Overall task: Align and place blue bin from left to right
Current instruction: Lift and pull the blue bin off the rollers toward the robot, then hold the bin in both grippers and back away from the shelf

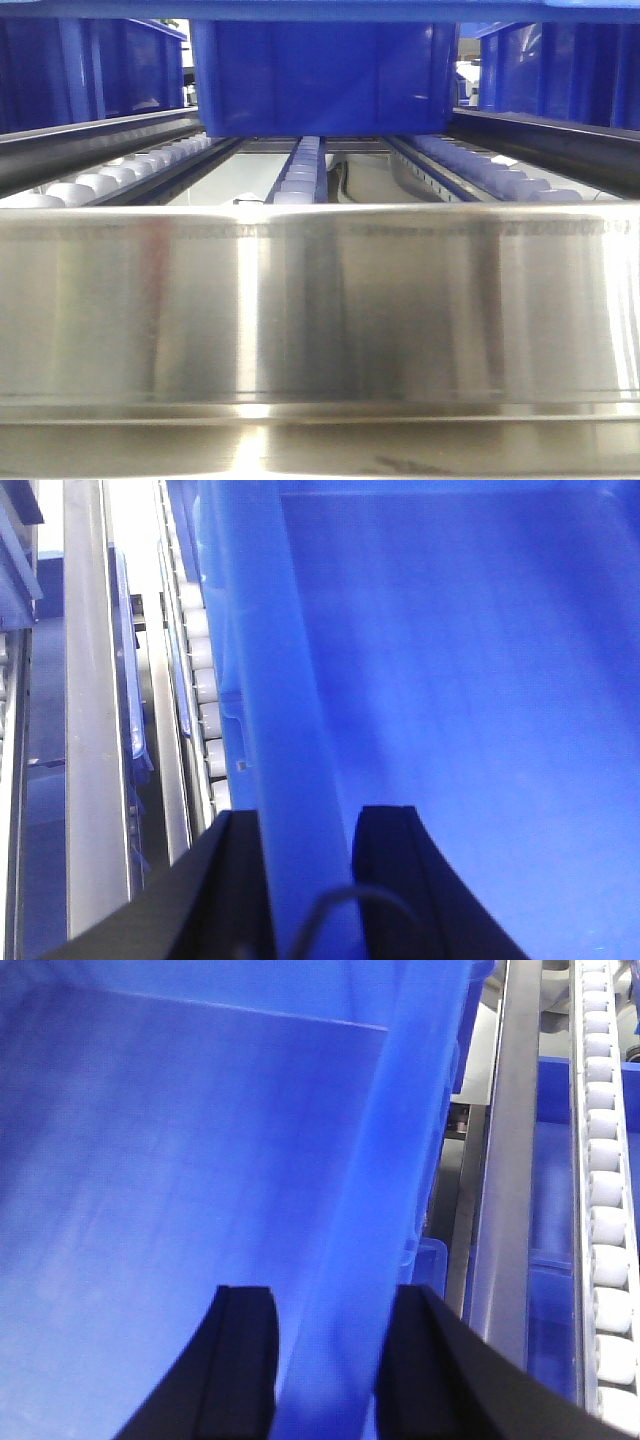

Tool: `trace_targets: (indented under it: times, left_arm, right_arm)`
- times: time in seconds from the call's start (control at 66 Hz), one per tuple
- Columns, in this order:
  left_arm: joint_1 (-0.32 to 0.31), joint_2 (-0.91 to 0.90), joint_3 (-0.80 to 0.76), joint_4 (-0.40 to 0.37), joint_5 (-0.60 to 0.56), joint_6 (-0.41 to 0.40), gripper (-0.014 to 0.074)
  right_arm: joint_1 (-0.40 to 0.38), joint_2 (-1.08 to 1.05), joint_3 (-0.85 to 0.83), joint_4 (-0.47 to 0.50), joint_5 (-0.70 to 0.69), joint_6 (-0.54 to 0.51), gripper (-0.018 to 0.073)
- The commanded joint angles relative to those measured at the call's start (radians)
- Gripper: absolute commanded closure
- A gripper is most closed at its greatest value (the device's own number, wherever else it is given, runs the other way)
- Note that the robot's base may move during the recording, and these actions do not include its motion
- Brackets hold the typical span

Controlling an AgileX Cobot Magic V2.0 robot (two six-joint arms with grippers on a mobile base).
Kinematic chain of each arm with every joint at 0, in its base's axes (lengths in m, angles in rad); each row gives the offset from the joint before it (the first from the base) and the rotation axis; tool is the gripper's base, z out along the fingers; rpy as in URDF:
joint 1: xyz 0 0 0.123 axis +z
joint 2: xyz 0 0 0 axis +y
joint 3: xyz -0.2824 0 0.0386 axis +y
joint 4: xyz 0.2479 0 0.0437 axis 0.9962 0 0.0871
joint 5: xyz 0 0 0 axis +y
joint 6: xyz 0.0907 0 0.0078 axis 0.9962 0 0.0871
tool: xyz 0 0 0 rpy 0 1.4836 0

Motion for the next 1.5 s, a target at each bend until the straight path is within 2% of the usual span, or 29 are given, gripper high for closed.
trace_targets:
  times: [0.0, 1.486]
  left_arm:
    - [-0.011, -0.031, -0.023, -0.031, -0.061, 0.016, 0.0708]
    - [-0.011, -0.031, -0.023, -0.029, -0.061, 0.016, 0.0708]
  right_arm:
    - [-0.006, -0.013, -0.010, -0.039, -0.097, 0.000, 0.0628]
    - [-0.006, -0.013, -0.010, -0.039, -0.097, 0.000, 0.0628]
